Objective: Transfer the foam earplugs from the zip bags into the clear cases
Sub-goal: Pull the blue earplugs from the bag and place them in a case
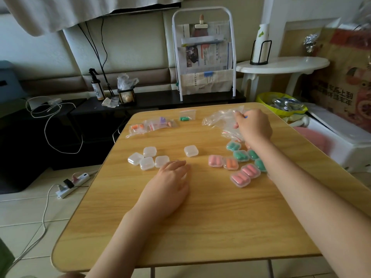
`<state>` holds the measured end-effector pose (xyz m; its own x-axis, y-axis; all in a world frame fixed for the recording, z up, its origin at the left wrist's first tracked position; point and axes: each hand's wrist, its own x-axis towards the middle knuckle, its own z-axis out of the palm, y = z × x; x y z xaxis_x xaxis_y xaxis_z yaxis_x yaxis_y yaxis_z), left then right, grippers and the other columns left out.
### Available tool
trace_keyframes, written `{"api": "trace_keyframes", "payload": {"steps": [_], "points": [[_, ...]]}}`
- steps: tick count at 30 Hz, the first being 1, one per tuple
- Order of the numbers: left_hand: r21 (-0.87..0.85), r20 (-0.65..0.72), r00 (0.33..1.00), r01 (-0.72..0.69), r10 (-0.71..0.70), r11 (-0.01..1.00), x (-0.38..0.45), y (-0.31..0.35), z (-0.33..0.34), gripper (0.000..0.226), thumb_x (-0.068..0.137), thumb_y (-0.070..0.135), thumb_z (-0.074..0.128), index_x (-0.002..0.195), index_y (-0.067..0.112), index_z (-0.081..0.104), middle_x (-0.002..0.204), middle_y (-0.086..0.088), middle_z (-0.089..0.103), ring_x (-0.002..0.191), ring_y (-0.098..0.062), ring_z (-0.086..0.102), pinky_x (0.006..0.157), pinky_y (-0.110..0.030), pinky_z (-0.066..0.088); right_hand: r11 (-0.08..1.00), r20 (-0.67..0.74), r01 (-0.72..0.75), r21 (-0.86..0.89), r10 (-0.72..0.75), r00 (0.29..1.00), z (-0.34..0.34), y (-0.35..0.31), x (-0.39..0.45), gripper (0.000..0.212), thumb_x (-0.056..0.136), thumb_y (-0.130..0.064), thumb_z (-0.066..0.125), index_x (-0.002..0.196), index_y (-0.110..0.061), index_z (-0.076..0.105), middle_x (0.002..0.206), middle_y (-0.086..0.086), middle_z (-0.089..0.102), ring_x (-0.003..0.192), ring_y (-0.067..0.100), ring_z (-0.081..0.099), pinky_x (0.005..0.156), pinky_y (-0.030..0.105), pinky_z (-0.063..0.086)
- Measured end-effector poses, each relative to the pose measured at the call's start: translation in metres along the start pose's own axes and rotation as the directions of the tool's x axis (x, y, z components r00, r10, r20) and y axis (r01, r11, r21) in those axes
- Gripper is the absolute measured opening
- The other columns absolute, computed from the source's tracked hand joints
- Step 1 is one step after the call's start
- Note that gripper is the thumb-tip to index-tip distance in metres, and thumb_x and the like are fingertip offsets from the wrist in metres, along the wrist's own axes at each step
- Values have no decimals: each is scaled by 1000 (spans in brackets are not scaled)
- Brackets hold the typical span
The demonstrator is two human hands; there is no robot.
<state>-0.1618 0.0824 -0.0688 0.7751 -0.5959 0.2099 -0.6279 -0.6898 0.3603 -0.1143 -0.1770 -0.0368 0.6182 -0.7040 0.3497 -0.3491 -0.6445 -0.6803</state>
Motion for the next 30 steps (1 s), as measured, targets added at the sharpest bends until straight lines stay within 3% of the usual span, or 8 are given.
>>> {"api": "trace_keyframes", "payload": {"steps": [3, 6, 11, 14, 17, 19, 24, 30], "points": [[0, -5, 1000, -4, 4, 1000, 0, -2, 0, 50, 94, 19, 45, 143, 27, 38, 149, 11, 33, 139, -6, 21, 106, -19, 24, 976, -52, 0, -217, -11, 999, 2, 11, 9, 36, 94, -40, 50, 85, -10, 68, 87, 11, 68, 80, 32, 63, 63, 30, 39], [11, -43, 999, -24, 24, 1000, -1, -3, 0, 47, 94, 17, 47, 140, 26, 44, 143, 10, 41, 132, -8, 29, 101, -15, 24, 959, -76, 10, -284, -33, 997, 2, 18, 7, 51, 98, -47, 39, 90, -5, 67, 93, 14, 67, 76, 30, 55, 61, 30, 34], [-123, -147, 986, 58, -76, 991, -2, -1, -1, 38, 90, 24, 58, 128, 27, 54, 127, 7, 54, 104, -12, 56, 88, -22, 44, 993, -139, -32, -110, 16, 990, -10, 12, 1, 65, 102, -48, 21, 93, -2, 66, 95, 19, 64, 87, 36, 59, 65, 34, 33], [-259, -239, 957, 101, -165, 961, -2, 1, -4, 38, 85, 20, 66, 121, 25, 57, 115, 10, 56, 81, -1, 61, 80, -31, 54, 985, -143, 162, 58, -153, 978, -11, 5, -20, 52, 103, -41, 29, 83, -7, 64, 77, 9, 63, 73, 30, 59, 57, 30, 32], [-345, -301, 931, 98, -209, 934, -3, 3, -5, 38, 81, 14, 70, 115, 23, 57, 103, 15, 55, 77, 11, 58, 74, -25, 54, 906, 50, 335, 257, -359, 932, -11, -8, -54, 33, 102, -33, 39, 84, -14, 60, 71, 2, 62, 50, 17, 48, 48, 36, 37], [-350, -329, 923, 76, -198, 934, -2, 4, -4, 37, 79, 12, 72, 112, 22, 57, 102, 11, 57, 84, 14, 54, 70, -24, 54, 850, 263, 389, 355, -490, 831, -12, -20, -79, 26, 100, -33, 42, 94, -17, 61, 79, -6, 65, 47, 15, 49, 46, 31, 40], [-326, -361, 921, 20, -144, 945, 1, 2, 1, 38, 73, 3, 74, 104, 17, 56, 94, 8, 61, 88, -1, 58, 69, -18, 52, 804, 619, 544, 239, -558, 552, -10, -37, -120, 34, 95, -53, 36, 114, -27, 47, 64, -9, 49, 48, 4, 40, 45, 19, 30], [-349, -391, 906, 16, -161, 937, 2, 5, 5, 39, 72, 3, 76, 105, 16, 58, 91, 22, 58, 91, 3, 58, 70, -7, 48, 879, 729, 422, 220, -436, 528, -11, -33, -122, 47, 93, -60, 37, 124, -26, 41, 75, -16, 42, 67, 1, 44, 58, 26, 32]]}}
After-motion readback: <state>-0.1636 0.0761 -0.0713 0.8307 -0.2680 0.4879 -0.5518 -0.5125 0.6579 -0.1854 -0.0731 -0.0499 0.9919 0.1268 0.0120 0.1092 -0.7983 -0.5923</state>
